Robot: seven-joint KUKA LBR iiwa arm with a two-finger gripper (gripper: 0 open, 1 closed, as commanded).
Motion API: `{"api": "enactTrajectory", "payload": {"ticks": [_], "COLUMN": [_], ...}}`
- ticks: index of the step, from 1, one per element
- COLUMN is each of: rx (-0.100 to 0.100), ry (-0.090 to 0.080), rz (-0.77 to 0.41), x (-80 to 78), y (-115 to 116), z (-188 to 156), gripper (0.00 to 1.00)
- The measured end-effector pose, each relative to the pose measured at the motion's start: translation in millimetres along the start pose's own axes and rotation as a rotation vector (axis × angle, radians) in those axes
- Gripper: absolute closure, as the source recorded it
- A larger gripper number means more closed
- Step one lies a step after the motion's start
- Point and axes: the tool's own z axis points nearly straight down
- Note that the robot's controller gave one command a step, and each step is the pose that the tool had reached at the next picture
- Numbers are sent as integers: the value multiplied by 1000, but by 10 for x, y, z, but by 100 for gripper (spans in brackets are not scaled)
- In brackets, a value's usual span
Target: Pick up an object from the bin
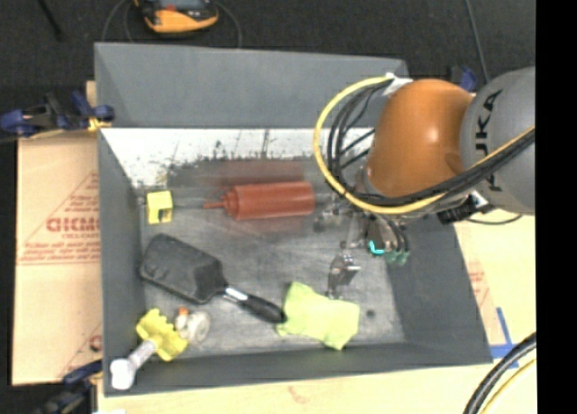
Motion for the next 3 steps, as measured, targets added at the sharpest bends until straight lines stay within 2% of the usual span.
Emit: {"api": "enactTrajectory", "payload": {"ticks": [1, 2, 3], "rx": [1, 0, 1], "ry": [-5, -1, -6], "rz": [-98, -306, -427], "x": [61, 456, 537], "y": [97, -122, 36], "z": [268, 757, 1225], "gripper": [0, 0, 100]}}
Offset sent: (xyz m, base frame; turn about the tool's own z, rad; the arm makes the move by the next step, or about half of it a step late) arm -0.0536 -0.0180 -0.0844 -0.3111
